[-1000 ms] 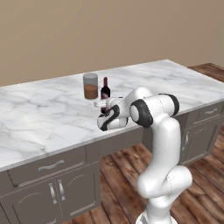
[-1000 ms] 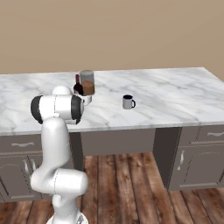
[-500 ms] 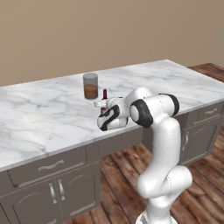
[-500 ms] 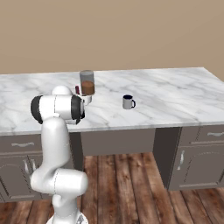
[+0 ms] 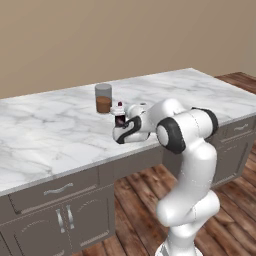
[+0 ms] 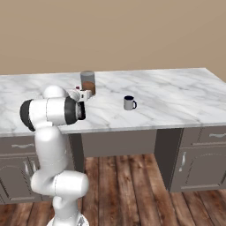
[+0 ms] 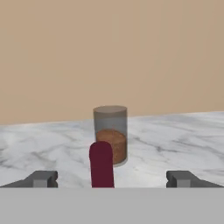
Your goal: Open the cabinet directly in front. Then move the wine and the mug to the dining counter with the jar on it.
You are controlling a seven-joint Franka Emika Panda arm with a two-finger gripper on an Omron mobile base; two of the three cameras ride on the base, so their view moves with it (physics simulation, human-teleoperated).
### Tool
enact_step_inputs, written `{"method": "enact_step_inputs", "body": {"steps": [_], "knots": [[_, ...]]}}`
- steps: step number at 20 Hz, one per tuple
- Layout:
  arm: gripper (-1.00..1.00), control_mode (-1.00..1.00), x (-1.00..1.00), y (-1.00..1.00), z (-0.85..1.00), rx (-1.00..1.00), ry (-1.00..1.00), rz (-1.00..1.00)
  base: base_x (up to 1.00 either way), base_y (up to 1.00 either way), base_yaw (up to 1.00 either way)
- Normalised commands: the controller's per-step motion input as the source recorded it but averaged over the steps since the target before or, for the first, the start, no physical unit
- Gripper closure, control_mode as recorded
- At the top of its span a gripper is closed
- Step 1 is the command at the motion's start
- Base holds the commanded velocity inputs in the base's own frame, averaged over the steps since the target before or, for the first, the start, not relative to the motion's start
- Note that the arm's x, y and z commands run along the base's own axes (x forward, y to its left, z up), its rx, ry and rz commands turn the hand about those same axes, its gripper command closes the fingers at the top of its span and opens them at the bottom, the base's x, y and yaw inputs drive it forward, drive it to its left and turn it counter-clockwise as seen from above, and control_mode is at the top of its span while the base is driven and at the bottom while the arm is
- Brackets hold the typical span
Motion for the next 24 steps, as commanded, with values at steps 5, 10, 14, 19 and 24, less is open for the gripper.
{"method": "enact_step_inputs", "body": {"steps": [5, 10, 14, 19, 24], "knots": [[-1.00, -1.00, -0.74, -0.39, 1.00, 0.00, 0.05, -0.10, 0.00, 0.00, 0.00], [-1.00, -1.00, -0.96, -0.62, 1.00, 0.00, 0.09, -0.13, 0.00, 0.00, 0.00], [-1.00, -1.00, -1.00, -1.00, 0.93, 0.00, 0.12, -0.15, 0.00, 0.00, 0.00], [-1.00, -1.00, -1.00, -1.00, 0.60, 0.06, 0.01, -0.07, 0.00, 0.00, 0.00], [-1.00, -1.00, -1.00, -1.00, 0.22, 0.27, -0.02, -0.01, 0.00, 0.00, 0.00]]}}
